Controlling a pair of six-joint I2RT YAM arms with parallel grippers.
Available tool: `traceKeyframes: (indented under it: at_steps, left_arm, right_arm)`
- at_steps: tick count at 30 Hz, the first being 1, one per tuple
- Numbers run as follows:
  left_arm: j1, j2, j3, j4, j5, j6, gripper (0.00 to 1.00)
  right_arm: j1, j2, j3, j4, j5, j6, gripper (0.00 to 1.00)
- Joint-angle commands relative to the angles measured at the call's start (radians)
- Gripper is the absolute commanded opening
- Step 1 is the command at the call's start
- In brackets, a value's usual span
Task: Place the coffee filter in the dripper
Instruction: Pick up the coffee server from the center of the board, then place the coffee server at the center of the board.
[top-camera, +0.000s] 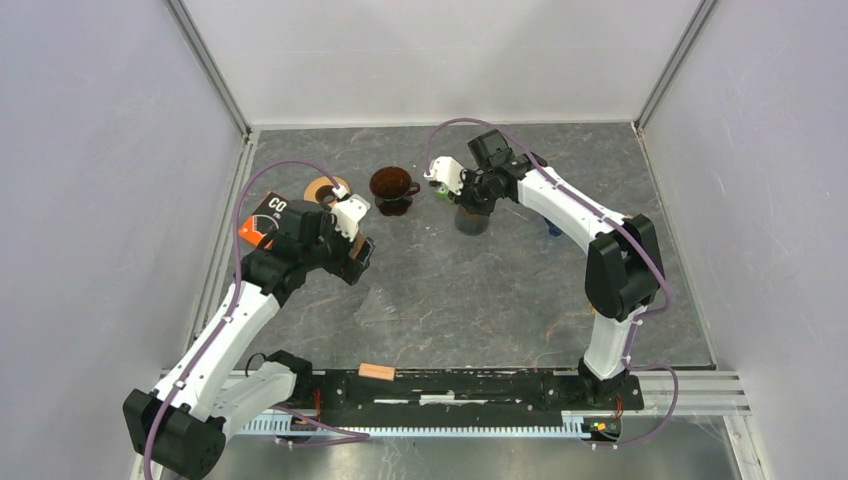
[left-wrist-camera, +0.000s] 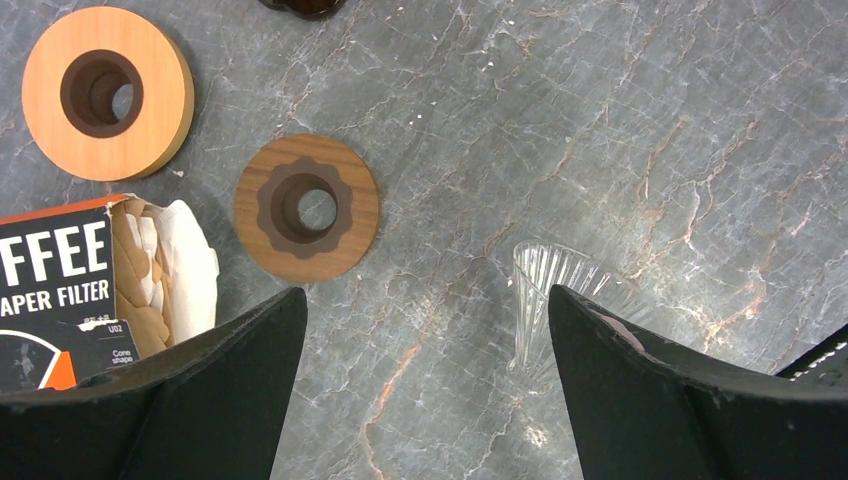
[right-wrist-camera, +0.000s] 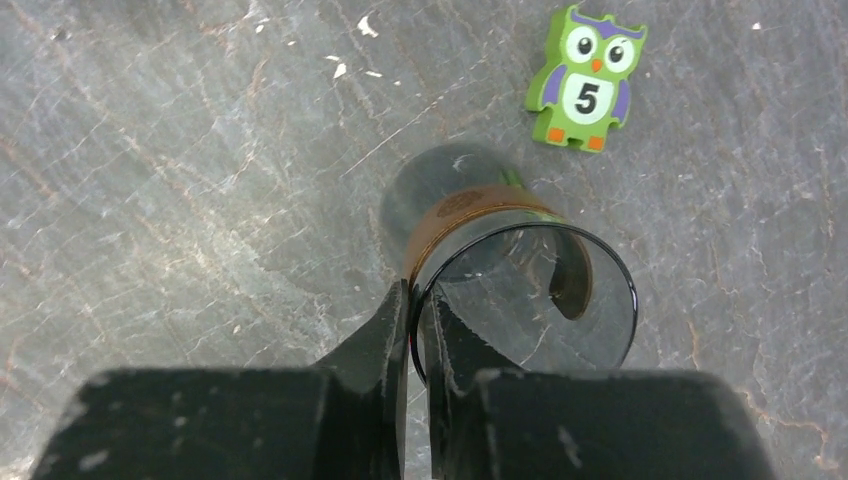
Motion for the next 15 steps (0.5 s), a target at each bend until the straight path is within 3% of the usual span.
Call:
traceKeyframes:
  at_steps: [1, 3, 9, 15]
  left_arm:
    - [-0.004, 0.000, 0.039, 0.042, 0.005, -0.060, 0.97]
    - [-0.004, 0.021, 0.069, 0.034, -0.004, -0.058, 0.97]
    - [-0.004, 0.094, 0.124, 0.030, -0.082, -0.035, 0.98]
    - [-0.002, 0.136, 0.105, 0.049, -0.145, -0.059, 1.00]
  right_arm:
    - [0.006, -0.063, -0.006, -0.072, -0.022, -0.015, 0.07]
    - [0.013, -0.118, -0.041, -0.084, -0.024, -0.016, 0.01]
    - [0.048, -0.280, -0.177, -0.118, -0.063, -0.004, 0.00]
    - [0.132, -0.454, -0.412, 0.040, -0.064, 0.060, 0.00]
